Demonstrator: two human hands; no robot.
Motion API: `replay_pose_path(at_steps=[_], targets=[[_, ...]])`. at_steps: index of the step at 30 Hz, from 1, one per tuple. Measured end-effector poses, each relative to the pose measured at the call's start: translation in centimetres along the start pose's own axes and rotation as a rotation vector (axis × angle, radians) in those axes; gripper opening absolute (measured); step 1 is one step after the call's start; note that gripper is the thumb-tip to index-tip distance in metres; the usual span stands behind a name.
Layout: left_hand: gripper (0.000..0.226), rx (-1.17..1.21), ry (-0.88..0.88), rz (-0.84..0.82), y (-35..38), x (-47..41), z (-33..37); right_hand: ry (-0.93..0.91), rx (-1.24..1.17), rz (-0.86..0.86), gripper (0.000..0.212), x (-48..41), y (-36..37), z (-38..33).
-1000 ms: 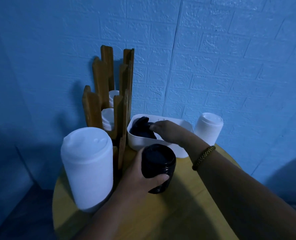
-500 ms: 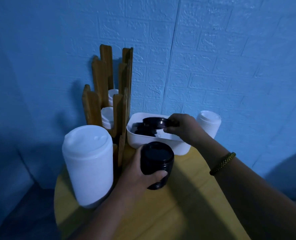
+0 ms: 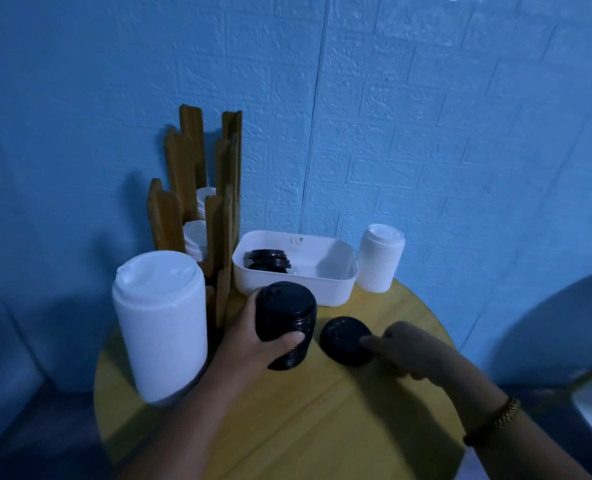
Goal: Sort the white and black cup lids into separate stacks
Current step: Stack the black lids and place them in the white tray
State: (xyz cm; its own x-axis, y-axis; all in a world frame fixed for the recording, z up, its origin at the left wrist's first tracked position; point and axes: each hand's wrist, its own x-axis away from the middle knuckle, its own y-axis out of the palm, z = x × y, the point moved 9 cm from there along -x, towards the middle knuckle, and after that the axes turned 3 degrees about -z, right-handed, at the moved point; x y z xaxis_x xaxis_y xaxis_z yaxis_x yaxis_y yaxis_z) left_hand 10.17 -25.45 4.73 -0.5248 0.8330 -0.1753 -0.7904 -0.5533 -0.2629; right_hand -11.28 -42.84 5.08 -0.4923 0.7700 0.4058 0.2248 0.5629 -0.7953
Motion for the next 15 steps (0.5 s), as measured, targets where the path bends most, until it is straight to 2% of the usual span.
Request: replay_pose_path(at_steps=[2,3,4,6,8,11,15], targets=[[0.083,0.007,0.001,-0.008,0.1,-0.1,-0.2,-0.104,0.131,0.292,0.047,-0.1,-2.2,-1.1],[0.084,0.010,0.000,-0.012,0.1,-0.2,-0.3,-0.201,0.127,0.347,0.050,0.0,-2.5,-2.2],[0.085,0.012,-0.002,-0.015,0.1,-0.3,-0.3,-0.312,0.148,0.294,0.058,-0.1,-2.0,-3.5],[0.083,0.019,0.001,-0.018,0.1,-0.2,-0.3,-0.447,0.221,0.068,0.074,-0.7,0.6,-5.3],[0.081,0.028,0.003,-0.019,0.1,-0.2,-0.2,-0.450,0.234,-0.034,0.078,-1.3,2.0,-5.6],[0.085,0.037,-0.001,-0.027,0.2,-0.2,-0.3,-0.469,0.102,0.058,0.070,-0.4,0.3,-5.6],[0.092,0.031,-0.017,-0.050,0.5,-0.4,-0.4,-0.698,-0.153,0.245,0.064,4.0,-3.2,-9.5]])
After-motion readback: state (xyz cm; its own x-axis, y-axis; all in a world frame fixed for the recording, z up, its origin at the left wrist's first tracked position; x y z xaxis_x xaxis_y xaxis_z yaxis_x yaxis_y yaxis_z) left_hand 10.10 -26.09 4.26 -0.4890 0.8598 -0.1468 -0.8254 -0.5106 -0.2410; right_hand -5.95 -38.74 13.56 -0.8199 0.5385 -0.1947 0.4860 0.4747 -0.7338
